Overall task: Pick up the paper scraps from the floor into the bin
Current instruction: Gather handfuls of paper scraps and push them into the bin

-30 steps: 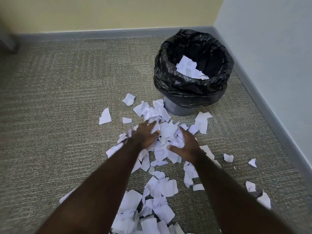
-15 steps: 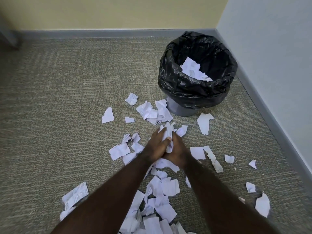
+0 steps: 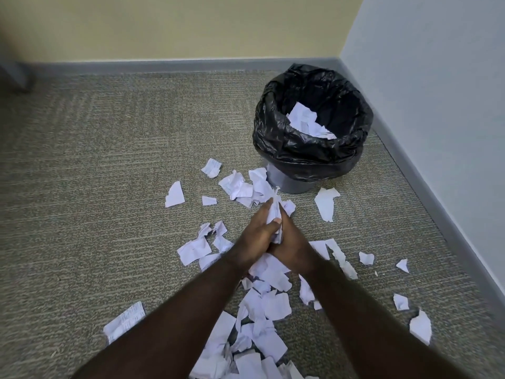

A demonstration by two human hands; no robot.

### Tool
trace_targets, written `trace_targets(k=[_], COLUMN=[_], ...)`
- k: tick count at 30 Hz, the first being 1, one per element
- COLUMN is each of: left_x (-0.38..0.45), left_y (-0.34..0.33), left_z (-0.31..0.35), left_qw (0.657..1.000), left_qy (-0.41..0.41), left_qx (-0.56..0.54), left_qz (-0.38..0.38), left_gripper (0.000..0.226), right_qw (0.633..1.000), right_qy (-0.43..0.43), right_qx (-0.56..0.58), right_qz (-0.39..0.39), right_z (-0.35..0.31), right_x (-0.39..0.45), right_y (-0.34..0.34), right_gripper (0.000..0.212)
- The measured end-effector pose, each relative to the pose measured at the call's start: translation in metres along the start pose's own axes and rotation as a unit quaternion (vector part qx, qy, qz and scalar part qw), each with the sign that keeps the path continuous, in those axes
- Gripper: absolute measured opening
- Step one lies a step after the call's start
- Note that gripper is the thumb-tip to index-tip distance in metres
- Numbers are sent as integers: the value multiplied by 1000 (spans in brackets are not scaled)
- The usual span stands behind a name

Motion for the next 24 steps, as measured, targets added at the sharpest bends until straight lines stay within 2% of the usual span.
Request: trace_targets(k=[12,15,20,24], left_x=[-38,-49,-63,-46], left_y=[11,15,20,11], left_z=[138,177,247,290], left_qw=[987,979,961,947], left_qy=[-158,-205,-272,-312], left_qx=[3,4,17,12], left_qz=[8,16,49,72], left_gripper=[63,65,73,60], right_qw=[989,985,977,972], right_qy=[132,159,200,220], right_qx=[37,46,52,14], right_qz=[60,47,46,82], right_z=[-122,-155,-211,-236], right_x=[18,21,40,71], right_y=[73,96,130,158], right_gripper=[75,71,80,83])
Point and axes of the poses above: each hand's wrist, its own x-axis towards the middle knuckle, its own y-axis out of the back of the hand, z = x × y, the point moved 1 cm from there along x, towards the middle knuckle, and after that the axes turned 13 degrees about z, right-handed, at the moved point
